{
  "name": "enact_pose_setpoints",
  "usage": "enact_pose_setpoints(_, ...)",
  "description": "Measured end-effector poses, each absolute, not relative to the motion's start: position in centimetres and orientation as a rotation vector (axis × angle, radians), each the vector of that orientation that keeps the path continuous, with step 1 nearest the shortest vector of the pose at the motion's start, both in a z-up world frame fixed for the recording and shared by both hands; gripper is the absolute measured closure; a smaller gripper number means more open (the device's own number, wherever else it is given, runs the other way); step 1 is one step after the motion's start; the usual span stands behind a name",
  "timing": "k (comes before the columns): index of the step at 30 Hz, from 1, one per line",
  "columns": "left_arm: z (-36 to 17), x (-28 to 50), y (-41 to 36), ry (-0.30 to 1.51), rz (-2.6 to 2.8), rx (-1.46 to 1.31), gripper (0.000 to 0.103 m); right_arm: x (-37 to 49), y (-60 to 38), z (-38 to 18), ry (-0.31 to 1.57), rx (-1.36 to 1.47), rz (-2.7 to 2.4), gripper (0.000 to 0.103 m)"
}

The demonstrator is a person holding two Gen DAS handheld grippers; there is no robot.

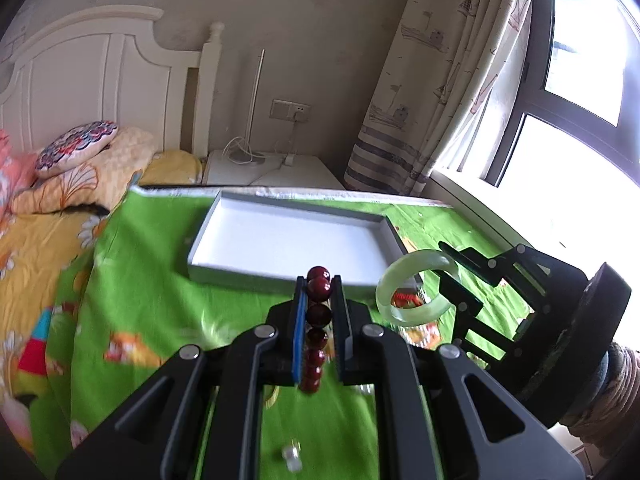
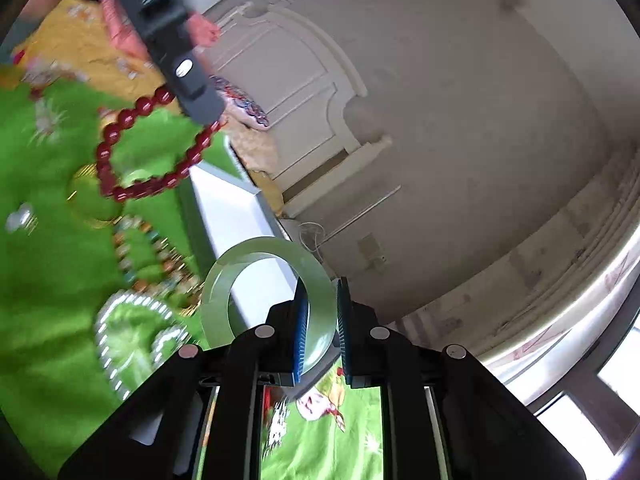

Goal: Organize jewelry
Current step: 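Carry the red bracelet and jade bangle over the white tray with both tools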

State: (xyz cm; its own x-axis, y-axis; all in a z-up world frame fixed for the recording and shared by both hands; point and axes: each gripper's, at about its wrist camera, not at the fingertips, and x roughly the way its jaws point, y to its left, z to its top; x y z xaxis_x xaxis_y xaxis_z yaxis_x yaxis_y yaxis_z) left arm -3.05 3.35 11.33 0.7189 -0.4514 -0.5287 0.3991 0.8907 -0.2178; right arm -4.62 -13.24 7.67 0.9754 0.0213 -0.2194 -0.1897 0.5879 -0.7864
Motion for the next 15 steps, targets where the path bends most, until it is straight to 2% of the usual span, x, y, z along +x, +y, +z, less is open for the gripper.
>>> enact_pose_setpoints(9,12.1,5.0,2.4,0.628,-0.443,-0.104,0.092,3.9,-15.3,10.6,0.336,-0.702,0.141,0.089)
enact_pose_setpoints(15,10.2,9.7,1.8,0.678,-0.404,-0.135,0.092,8.7,-16.4,8.2,0.522,-0.589,0.199,0.089)
